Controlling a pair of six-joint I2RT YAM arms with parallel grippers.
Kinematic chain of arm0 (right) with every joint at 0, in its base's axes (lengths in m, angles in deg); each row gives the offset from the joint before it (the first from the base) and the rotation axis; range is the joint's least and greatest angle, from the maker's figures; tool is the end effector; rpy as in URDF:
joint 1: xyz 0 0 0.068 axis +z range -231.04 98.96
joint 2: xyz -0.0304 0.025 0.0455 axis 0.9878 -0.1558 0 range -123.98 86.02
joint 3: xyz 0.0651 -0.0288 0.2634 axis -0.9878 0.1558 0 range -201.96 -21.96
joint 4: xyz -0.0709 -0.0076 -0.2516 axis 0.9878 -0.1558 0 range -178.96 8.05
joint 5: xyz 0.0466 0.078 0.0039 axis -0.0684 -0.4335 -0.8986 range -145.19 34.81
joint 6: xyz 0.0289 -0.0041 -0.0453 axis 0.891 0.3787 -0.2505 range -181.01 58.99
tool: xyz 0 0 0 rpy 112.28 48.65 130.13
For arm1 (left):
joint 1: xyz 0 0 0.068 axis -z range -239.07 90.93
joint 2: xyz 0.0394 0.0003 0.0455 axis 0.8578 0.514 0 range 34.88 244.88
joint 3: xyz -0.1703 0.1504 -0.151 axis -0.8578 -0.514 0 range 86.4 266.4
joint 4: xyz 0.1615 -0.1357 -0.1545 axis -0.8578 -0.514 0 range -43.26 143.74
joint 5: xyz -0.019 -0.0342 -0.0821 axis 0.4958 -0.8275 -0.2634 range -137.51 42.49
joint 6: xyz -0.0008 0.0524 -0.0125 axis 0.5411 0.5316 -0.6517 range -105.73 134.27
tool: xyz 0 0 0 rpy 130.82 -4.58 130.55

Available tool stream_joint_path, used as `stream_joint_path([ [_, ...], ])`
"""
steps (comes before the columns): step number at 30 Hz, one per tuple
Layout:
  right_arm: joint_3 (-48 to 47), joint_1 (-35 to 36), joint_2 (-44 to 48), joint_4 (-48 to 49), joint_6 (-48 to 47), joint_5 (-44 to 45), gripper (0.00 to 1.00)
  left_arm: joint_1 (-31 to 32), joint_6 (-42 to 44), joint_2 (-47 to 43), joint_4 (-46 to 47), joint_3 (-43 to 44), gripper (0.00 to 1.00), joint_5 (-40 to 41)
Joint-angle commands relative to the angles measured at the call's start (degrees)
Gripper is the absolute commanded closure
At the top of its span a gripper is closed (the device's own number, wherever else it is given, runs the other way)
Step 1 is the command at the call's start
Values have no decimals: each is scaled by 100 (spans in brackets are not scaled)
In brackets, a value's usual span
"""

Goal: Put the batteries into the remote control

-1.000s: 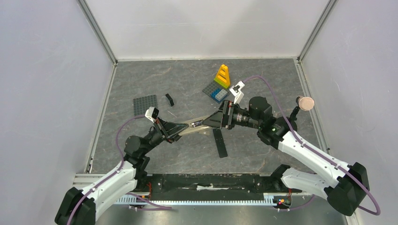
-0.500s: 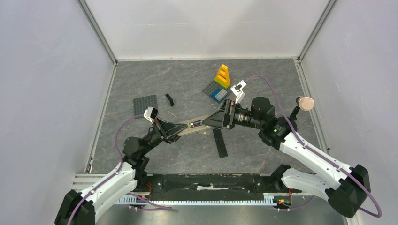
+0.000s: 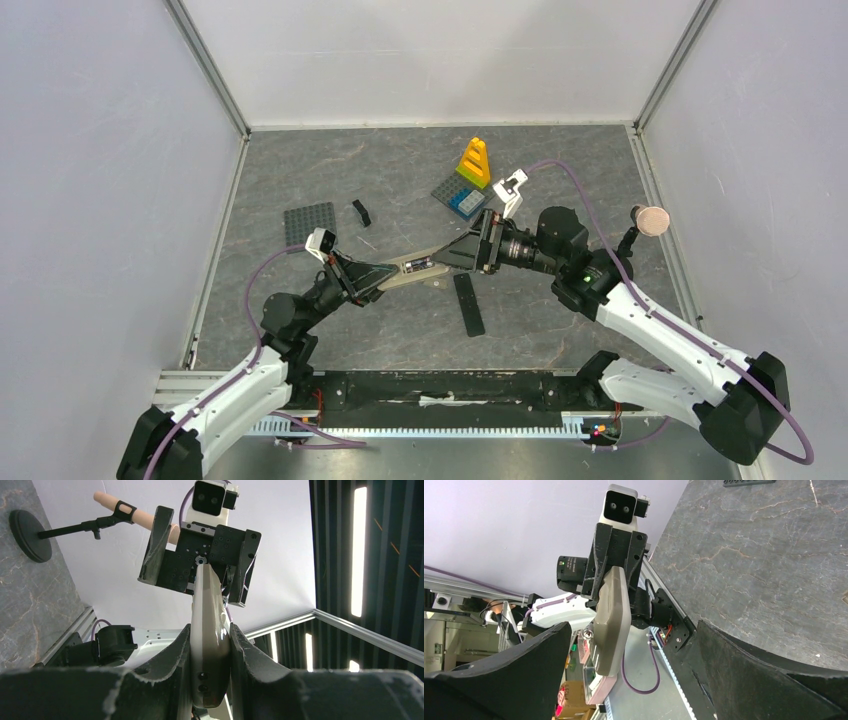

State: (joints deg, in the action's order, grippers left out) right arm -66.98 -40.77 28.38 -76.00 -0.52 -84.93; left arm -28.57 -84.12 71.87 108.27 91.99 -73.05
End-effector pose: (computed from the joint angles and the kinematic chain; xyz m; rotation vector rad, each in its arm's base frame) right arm 0.1679 0.1655 0.3294 -0.1115 2.0043 1.6700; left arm 0.1190 -0.0878 0.2375 -0.4023 1.5014 -2.1520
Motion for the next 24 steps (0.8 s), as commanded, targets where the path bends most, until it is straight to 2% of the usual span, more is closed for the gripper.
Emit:
stream_joint_path([
  [1,-39,-28,108,286,164,8,2,3,-20,-61,235,11,98,78],
  [9,-136,-30,-28,-120,23,135,15,4,-4,-52,228,22,98,73],
  [24,-130,-11,-149,-302,-381,76,21,4,-21,-33,234,74,98,91],
])
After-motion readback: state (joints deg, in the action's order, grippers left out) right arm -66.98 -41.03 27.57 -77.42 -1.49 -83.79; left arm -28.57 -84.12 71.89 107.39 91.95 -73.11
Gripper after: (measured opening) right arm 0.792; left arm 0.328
